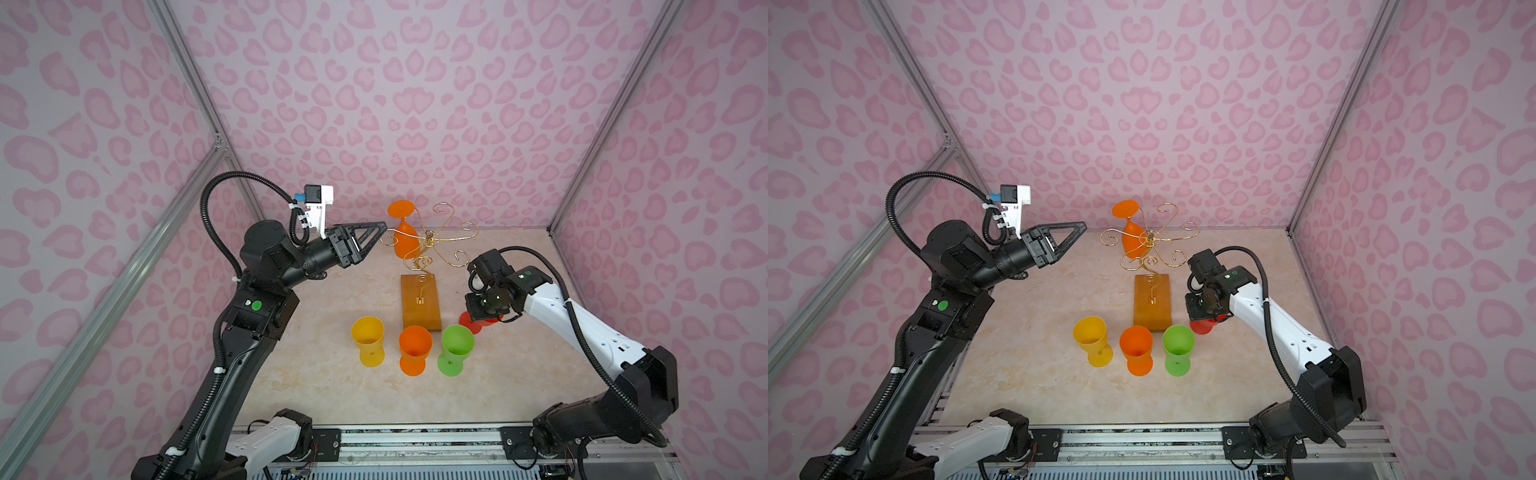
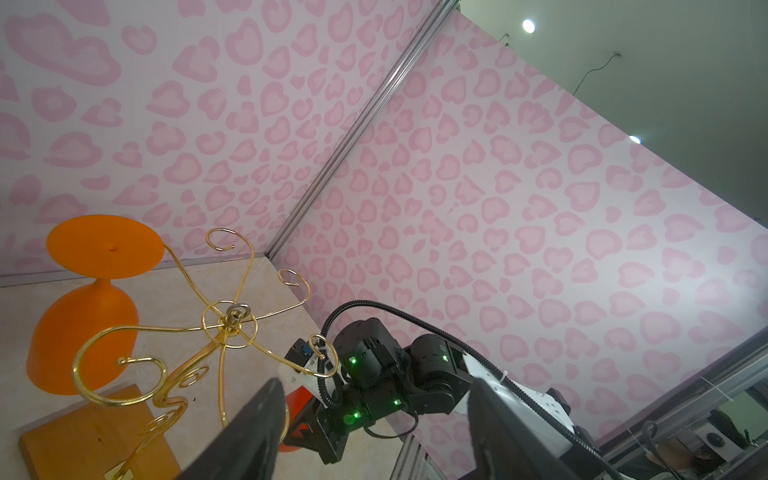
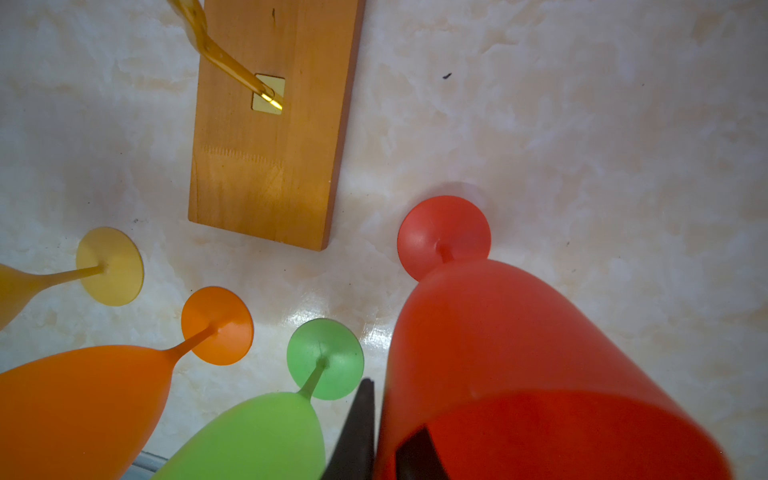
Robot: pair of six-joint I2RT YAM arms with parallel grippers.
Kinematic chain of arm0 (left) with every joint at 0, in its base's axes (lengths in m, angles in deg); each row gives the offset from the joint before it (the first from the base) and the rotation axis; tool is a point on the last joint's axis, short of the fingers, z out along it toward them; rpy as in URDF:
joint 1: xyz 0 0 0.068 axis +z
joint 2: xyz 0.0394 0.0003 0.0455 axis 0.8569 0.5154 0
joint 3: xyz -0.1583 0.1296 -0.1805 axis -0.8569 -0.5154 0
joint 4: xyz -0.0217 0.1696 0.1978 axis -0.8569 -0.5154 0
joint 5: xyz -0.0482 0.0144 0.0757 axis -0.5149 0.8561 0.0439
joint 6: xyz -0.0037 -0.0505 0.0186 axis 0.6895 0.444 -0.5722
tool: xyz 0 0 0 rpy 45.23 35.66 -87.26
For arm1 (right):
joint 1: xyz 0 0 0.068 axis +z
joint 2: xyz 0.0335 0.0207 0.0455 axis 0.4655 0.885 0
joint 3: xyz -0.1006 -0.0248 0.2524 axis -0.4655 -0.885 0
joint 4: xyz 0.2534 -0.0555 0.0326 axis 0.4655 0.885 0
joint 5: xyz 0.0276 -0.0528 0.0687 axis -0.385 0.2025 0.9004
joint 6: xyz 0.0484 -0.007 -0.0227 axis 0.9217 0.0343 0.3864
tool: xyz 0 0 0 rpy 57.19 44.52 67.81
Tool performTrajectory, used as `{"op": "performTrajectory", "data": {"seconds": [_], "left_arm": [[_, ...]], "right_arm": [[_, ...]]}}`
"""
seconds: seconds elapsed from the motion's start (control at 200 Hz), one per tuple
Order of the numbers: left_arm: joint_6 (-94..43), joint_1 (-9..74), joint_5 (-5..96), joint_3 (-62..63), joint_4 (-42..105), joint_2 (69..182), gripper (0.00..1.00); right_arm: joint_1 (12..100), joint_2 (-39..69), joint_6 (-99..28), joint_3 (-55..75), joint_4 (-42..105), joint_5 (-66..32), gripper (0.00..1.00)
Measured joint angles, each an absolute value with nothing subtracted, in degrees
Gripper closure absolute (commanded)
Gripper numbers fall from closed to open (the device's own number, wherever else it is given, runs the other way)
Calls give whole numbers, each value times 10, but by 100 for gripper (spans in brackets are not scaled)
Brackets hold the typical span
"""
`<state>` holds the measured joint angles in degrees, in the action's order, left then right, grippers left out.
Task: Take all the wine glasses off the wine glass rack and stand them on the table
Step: 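Lower the red glass with the right gripper while the left gripper draws back, then set the red glass upright, open the right gripper and withdraw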
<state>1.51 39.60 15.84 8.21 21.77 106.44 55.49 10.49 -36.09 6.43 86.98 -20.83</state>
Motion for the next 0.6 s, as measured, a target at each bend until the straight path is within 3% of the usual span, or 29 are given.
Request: {"op": "performTrajectory", "data": {"seconds": [0.18,0.4,0.6], "left_arm": [[12,400,156,77,212,1059,28],[11,407,155,76,207,1057,28],[34,443,161,58,207,1068,28]], "right_arm": [[556,103,-361,81,872,-207,62],[547,75,-361,85,870,-201,60],[514,-17,-346,72,838,-187,60]]}}
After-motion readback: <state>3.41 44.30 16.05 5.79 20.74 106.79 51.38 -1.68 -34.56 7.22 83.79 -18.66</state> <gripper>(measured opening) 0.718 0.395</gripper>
